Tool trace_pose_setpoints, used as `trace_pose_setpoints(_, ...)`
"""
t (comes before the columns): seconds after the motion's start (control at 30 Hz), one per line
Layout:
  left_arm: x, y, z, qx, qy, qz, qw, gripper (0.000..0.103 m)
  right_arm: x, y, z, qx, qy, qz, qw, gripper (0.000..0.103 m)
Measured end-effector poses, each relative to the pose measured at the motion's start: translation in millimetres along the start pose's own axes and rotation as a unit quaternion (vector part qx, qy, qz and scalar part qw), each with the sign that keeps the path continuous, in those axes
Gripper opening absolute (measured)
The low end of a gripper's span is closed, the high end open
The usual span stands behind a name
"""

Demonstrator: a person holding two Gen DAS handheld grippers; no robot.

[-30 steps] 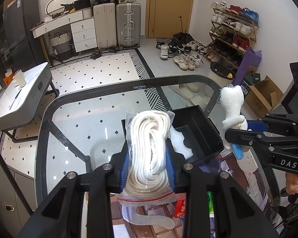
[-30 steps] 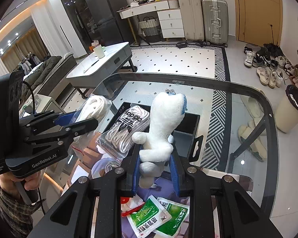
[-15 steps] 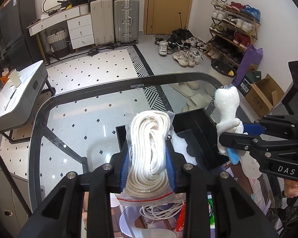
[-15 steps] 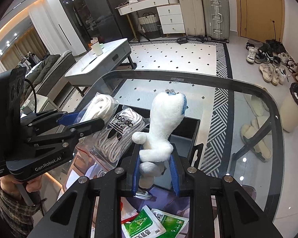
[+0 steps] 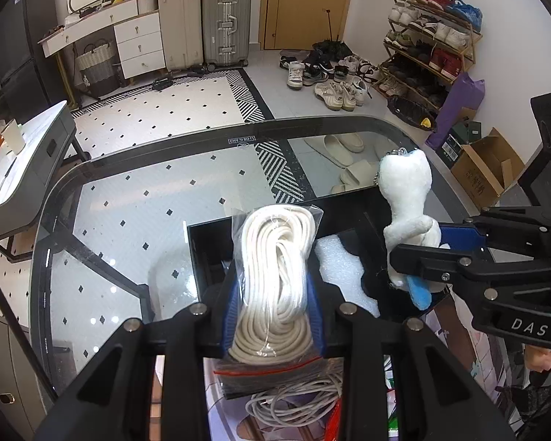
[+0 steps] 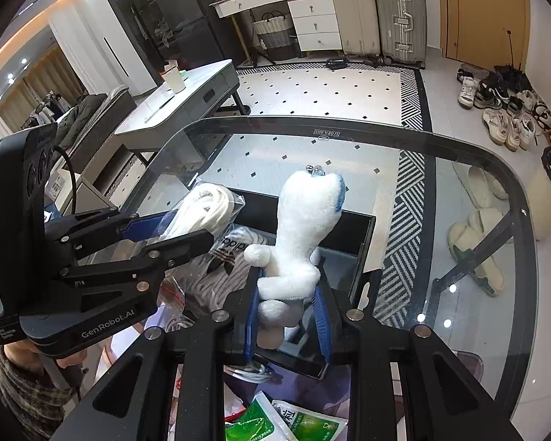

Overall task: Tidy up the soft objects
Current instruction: 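Lower the plush toy into the black box while the left gripper lowers the rope bag in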

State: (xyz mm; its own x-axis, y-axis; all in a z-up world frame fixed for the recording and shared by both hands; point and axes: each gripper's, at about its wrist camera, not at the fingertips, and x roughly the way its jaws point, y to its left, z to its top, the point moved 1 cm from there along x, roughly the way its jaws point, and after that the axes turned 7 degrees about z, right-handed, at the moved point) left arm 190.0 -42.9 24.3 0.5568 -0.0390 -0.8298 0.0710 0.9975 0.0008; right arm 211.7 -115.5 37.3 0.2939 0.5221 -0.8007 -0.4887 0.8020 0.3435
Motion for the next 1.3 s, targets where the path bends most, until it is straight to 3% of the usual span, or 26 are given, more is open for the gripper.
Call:
trace_pose_setpoints(0.4,14,-3,-4,0.003,0.016,-0.012,0.9998,0.031,32,-4,-4,0.003,0.028,0.002,1.000,0.025)
trace_pose_setpoints(0.87,16,-5,-7,0.004,0.020,-0.016,0.9997,0.037,40,-4,-3,0.002,0.042,0.002,0.999,0.028)
trace_pose_setpoints(0.97,13,-7,-8,0.006,0.017,-0.018,0.9997,0.047,37,-4,-3,0.004,0.038,0.002,0.999,0.037)
trace_pose_setpoints(1.1,7,-5,-9,0.005,0.012,-0.014,0.9998,0.054,29,-4,-5,0.005,0.028,0.005,1.000,0.044)
trace_pose_setpoints(1.3,-3,-6,-11,0.014,0.006,-0.006,0.9999,0.058,13,-4,-7,0.003,0.012,-0.002,1.000,0.055)
